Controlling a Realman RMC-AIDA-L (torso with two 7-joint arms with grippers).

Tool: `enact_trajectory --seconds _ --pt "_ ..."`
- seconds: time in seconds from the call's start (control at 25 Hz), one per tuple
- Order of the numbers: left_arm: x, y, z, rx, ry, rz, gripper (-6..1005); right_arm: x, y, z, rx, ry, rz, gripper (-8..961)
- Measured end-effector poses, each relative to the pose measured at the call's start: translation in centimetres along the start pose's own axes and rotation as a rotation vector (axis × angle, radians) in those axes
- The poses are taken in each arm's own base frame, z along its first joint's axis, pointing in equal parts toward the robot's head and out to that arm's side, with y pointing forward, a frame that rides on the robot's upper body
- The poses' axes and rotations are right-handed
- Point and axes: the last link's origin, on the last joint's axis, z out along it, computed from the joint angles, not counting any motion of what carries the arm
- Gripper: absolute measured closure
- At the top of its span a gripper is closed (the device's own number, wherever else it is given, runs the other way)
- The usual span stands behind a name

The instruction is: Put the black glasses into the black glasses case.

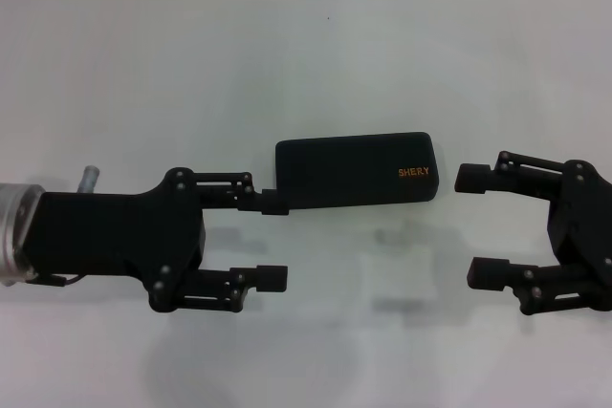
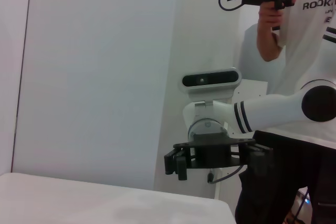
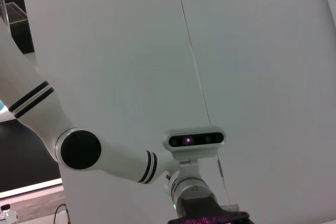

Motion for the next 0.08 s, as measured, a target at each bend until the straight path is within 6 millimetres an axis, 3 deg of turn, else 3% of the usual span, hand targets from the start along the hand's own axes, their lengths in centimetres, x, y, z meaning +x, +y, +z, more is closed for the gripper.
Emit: enact_trajectory --seconds 0.08 --pt "0.03 -0.02 -0.03 0.001 0.001 0.0 305 0.02 0.01 -0.01 0.0 -0.001 0.001 86"
